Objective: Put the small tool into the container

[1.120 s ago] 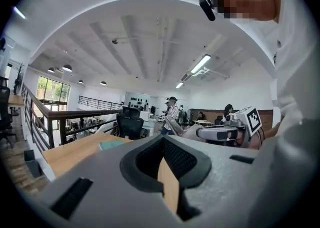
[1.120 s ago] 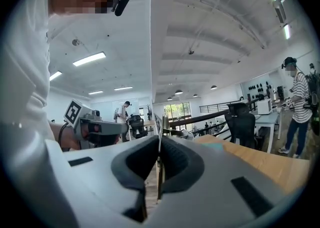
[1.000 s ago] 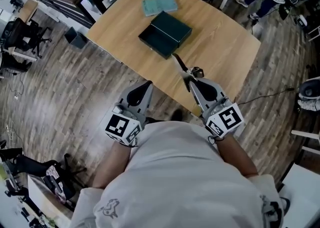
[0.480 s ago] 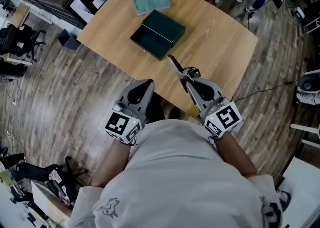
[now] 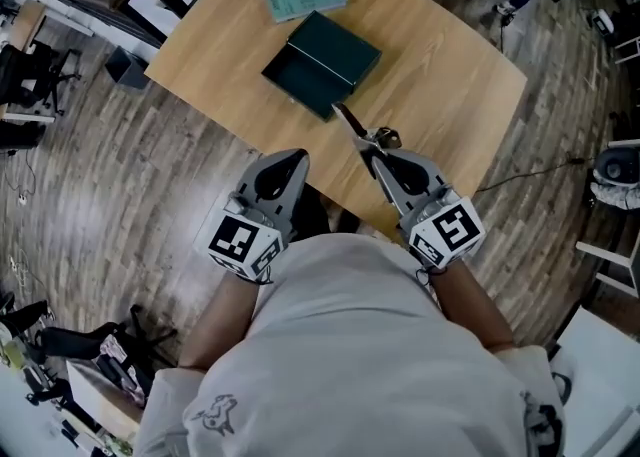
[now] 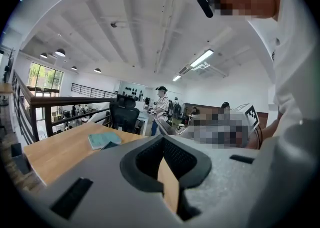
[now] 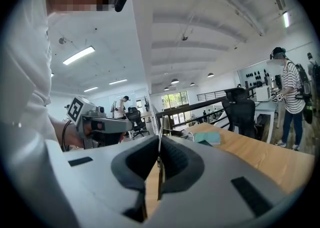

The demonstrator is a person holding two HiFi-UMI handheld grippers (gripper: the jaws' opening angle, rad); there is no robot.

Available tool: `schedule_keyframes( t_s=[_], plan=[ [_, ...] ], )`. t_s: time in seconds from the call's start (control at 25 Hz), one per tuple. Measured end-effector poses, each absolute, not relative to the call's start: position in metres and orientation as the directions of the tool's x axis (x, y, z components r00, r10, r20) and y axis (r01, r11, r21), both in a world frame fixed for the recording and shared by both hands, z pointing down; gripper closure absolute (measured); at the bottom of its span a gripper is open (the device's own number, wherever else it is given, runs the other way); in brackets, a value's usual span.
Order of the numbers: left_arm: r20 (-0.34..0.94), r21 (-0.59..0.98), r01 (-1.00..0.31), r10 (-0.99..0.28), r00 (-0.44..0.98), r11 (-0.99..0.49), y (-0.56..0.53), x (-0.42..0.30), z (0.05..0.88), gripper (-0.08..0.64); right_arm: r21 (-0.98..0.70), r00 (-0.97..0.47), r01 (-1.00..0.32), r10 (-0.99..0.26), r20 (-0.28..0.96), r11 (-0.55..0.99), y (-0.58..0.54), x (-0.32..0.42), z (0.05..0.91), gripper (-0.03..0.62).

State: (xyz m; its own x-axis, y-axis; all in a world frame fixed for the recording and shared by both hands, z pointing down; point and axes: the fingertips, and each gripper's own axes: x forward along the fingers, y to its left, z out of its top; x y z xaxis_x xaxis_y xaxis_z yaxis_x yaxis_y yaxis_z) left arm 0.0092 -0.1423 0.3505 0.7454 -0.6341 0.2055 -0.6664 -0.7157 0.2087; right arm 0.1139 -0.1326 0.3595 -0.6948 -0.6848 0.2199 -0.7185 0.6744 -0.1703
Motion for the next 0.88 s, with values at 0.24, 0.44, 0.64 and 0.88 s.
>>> schedule_keyframes(
  t_s=[0.24,0.44,0.64,0.88],
  plan=[
    [0.231,0.226,-0.668,-0.627,0.744,-0.709,-0.176,-0.010,0.361,0.555,-0.167,-0.699,-0.713,-0.669,0.252,0.681,-0.169,0.094,0.371,0.577],
    [0.257,0.245,-0.663,-0.611,0.748,-0.708,-0.201,-0.018,0.377,0.555,-0.163,-0.701,-0.708,-0.653,0.287,0.688,-0.197,0.080,0.389,0.575],
    [0.291,0.279,-0.666,-0.600,0.745,-0.692,-0.239,-0.040,0.399,0.555,-0.180,-0.699,-0.705,-0.631,0.335,0.686,-0.240,0.056,0.411,0.575],
    [0.329,0.324,-0.646,-0.558,0.762,-0.692,-0.268,-0.046,0.428,0.555,-0.202,-0.691,-0.706,-0.600,0.403,0.678,-0.273,0.041,0.448,0.575]
  ],
)
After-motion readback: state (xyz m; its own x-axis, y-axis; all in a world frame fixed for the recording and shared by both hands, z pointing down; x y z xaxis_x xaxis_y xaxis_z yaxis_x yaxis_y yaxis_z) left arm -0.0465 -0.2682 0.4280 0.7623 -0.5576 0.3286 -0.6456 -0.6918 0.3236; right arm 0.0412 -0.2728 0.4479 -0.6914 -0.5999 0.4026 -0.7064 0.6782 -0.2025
